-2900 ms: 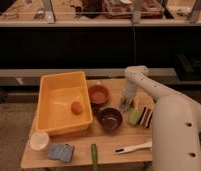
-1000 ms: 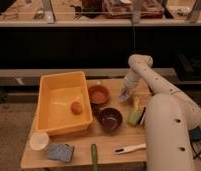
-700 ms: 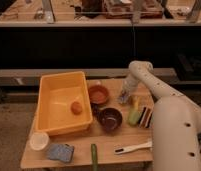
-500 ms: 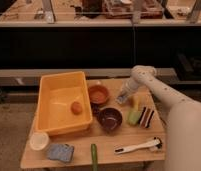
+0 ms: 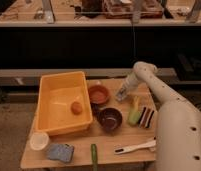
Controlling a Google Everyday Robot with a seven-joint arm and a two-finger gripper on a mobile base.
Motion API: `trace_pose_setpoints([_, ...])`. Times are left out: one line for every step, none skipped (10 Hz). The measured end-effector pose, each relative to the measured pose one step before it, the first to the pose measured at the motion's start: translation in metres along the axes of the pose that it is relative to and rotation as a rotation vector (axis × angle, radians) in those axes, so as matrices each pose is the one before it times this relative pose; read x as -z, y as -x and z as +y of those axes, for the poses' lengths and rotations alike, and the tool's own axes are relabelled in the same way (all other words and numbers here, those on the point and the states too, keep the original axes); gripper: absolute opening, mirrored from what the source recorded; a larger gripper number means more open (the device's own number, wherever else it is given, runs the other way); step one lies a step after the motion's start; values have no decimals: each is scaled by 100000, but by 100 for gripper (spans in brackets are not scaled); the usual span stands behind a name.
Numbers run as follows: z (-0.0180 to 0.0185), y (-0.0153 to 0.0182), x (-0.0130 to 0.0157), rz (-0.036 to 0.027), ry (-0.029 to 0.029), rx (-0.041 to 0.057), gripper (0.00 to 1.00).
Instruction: Wipe table surface with towel
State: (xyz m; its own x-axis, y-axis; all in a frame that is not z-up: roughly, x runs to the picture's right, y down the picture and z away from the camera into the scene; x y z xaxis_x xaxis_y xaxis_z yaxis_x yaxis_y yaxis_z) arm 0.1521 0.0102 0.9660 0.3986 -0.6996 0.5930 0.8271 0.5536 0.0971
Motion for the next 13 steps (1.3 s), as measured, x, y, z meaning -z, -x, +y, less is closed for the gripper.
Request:
trace_pose_setpoints([-823, 335, -170, -1092, -495, 2096, 4])
trace_pose_setpoints([-941, 597, -353, -1773, -595, 2107, 4])
trace_pose_setpoints([-494, 1021, -656, -2853, -82, 2285, 4])
trace_pose_setpoints([4, 471, -348, -1266, -86, 894, 4])
trace_pose_setpoints([403, 871, -474, -2275, 418, 968, 4])
trace_pose_setpoints([447, 948, -73, -1817, 189, 787, 4])
trace_pose_setpoints([1008, 964, 226, -1315, 174, 107, 4])
trace_pose_setpoints([1027, 496, 388, -382, 74, -405, 4])
trace_pose_setpoints([1922, 420, 1061, 644, 569, -1284, 4])
trace_pose_setpoints([1308, 50, 684, 784, 659, -1258, 4])
trace_pose_setpoints([1493, -134, 764, 1165, 1040, -1444, 4])
trace_pose_setpoints([1857, -317, 852, 1505, 1435, -2457, 4])
trace_pose_setpoints([2414, -638, 996, 2375, 2207, -4224, 4])
